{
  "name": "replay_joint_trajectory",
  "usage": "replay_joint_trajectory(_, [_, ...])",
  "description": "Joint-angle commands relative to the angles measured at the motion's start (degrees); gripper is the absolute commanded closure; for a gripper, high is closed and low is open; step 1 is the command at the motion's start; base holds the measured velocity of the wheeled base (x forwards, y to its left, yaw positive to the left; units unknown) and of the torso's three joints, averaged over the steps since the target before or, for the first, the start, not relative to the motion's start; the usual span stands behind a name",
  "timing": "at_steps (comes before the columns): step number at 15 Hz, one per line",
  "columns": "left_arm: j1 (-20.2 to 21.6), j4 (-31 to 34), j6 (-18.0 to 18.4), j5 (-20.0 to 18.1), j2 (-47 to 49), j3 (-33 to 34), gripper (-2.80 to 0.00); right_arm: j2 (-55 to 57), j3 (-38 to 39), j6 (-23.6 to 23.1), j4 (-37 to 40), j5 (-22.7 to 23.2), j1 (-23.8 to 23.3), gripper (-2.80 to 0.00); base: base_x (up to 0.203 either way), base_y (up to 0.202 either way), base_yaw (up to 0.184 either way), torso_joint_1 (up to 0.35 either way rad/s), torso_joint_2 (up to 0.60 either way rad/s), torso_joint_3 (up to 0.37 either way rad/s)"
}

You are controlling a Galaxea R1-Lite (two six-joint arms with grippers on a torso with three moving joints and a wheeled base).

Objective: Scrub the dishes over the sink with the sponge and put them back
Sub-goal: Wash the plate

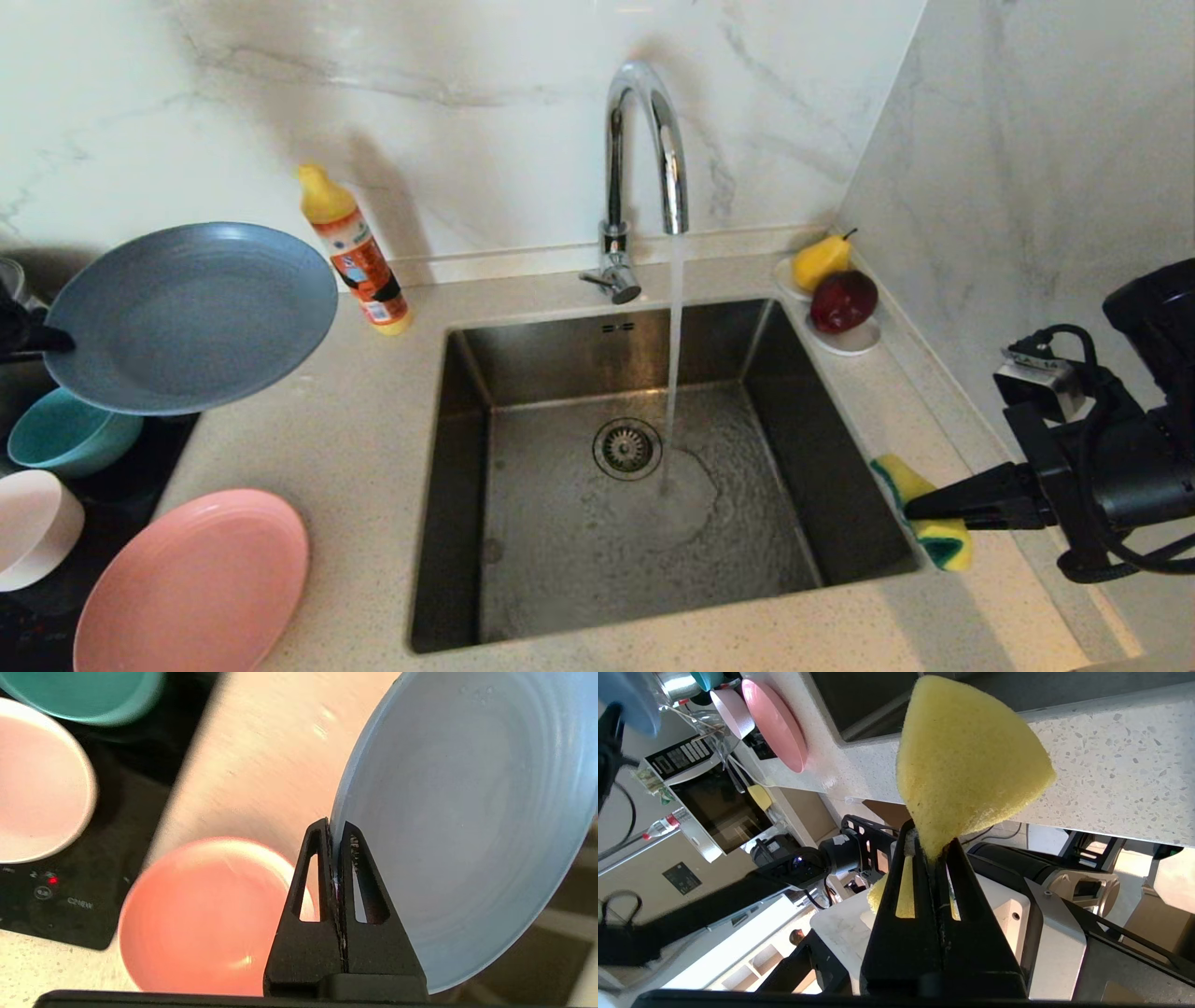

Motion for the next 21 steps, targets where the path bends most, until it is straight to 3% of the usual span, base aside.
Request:
replay_joint_trajectory(1, [-2.0, 0.4, 2.2, -1.8, -8.2, 3.3, 0.0, -0.3, 0.6, 0.1, 0.1, 0.2, 0.0, 0.0, 0.0, 0.0, 0.0, 0.0, 0.0, 0.0])
replay_joint_trajectory(6, [-18.2, 2.4, 2.6, -0.4, -7.5, 5.4, 0.0, -1.6, 0.6, 0.0, 0.0, 0.4, -0.2, 0.0, 0.0, 0.0, 0.0, 0.0, 0.0, 0.0])
replay_joint_trajectory(8, [-24.9, 1.3, 1.5, 3.0, -1.9, 5.7, 0.0, -2.5, 0.5, 0.0, -0.1, 1.3, -0.6, 0.0, 0.0, 0.0, 0.0, 0.0, 0.0, 0.0])
replay_joint_trajectory(14, [-45.3, -10.8, -8.0, 16.9, 12.5, 3.7, 0.0, -5.2, 0.7, 0.4, 0.2, 3.1, -1.4, 0.0, 0.0, 0.0, 0.0, 0.0, 0.0, 0.0])
replay_joint_trajectory(18, [-50.8, -12.1, -12.2, 19.0, 20.9, -4.2, 0.0, -8.7, 2.1, 0.5, 0.4, 3.1, -1.7, 0.0, 0.0, 0.0, 0.0, 0.0, 0.0, 0.0])
replay_joint_trajectory(21, [-54.6, -12.2, -13.3, 19.1, 25.4, -8.5, 0.0, -10.8, 3.3, 0.5, 0.4, 3.4, -1.8, 0.0, 0.0, 0.0, 0.0, 0.0, 0.0, 0.0])
